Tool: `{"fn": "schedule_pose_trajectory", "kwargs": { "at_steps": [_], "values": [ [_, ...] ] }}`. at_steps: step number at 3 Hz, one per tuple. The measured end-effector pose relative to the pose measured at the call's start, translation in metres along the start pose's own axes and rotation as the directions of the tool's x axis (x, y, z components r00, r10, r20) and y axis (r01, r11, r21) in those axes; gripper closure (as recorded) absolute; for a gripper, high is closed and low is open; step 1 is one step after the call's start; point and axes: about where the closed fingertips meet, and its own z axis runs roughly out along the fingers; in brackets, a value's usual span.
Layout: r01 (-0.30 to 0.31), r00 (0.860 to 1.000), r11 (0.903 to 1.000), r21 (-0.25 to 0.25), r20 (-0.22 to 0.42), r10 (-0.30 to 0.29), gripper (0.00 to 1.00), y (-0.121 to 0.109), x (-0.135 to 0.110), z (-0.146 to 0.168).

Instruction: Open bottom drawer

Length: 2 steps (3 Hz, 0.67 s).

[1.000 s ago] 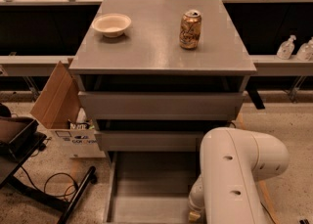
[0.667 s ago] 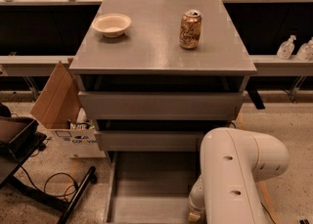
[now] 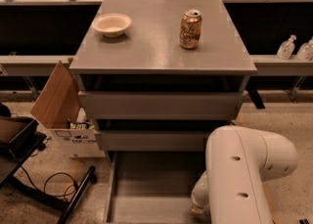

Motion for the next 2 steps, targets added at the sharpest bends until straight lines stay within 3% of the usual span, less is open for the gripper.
{"fn": "schedule_pose_trajectory", "kwargs": {
  "at_steps": [1,2],
  "values": [
    [0.001,1.0,0.9995,0.033,0.02,-0.001,0.88,-0.006,0.015,-0.041],
    [0.009,0.999,0.9961,0.088,0.04,-0.012,1.0,-0.006,0.037,-0.11]
  ]
}}
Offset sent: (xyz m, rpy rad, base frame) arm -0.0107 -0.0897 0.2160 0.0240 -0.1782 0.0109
